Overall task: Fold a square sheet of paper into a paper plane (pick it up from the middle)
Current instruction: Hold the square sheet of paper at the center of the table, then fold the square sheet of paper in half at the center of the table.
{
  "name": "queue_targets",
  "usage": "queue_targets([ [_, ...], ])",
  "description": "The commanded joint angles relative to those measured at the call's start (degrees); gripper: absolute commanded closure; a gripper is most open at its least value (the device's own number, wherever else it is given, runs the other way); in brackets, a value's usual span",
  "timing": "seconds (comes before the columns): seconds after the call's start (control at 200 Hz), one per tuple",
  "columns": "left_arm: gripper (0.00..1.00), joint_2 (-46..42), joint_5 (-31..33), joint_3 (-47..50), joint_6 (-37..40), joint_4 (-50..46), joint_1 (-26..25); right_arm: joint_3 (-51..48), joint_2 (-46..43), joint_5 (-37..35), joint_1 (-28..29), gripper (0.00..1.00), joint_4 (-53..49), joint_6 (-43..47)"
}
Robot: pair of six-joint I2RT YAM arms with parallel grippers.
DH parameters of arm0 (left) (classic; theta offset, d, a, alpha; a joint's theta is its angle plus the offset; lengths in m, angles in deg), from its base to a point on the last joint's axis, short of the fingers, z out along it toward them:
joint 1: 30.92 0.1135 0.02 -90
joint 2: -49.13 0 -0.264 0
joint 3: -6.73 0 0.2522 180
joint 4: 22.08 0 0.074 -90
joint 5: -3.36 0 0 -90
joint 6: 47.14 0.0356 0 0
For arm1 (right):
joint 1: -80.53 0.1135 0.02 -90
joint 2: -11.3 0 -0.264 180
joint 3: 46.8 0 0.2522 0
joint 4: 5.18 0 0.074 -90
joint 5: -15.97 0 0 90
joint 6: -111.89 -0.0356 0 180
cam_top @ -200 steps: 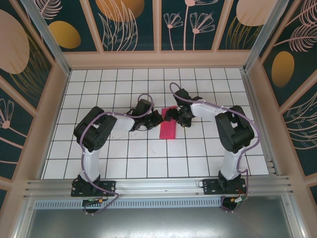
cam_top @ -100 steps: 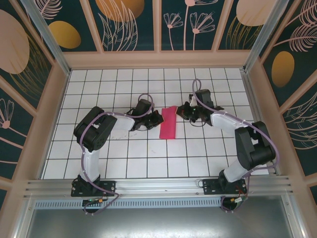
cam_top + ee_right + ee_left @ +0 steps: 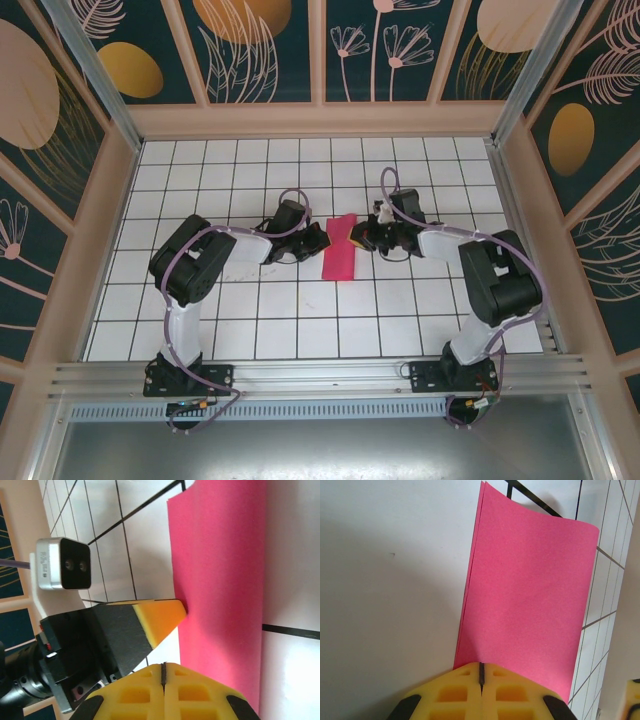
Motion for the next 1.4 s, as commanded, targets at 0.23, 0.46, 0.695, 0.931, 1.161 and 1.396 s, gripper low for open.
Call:
queue_targets([
  [0.23, 1.0, 3.2, 1.2, -0.5, 1.1, -4.0, -0.3, -2.2, 1.2, 3.0, 0.5, 1.0, 3.9, 3.0],
  [0.46, 1.0, 3.5, 1.1, -0.8, 1.3, -4.3, -0.3, -1.4, 3.3, 3.4, 1.0, 1.0, 4.6, 3.6],
  [0.695, 1.0, 3.5, 1.1, -0.7, 1.3, -4.4, -0.3, -3.4, 5.3, 1.3, 0.5, 1.0, 4.0, 5.3],
  [0.931, 1.0, 3.5, 1.1, -0.7, 1.4, -4.4, -0.3, -7.1, 5.2, 1.4, 0.0, 1.0, 5.6, 6.5],
  [1.161, 1.0, 3.6, 1.1, -0.6, 1.4, -4.4, -0.3, -11.2, 6.5, 1.5, -0.8, 1.0, 8.4, 7.8],
  [1.396, 1.0, 3.3, 1.0, -0.4, 1.5, -4.6, -0.3, -9.3, 2.1, 2.7, -0.9, 1.0, 6.3, 8.6],
])
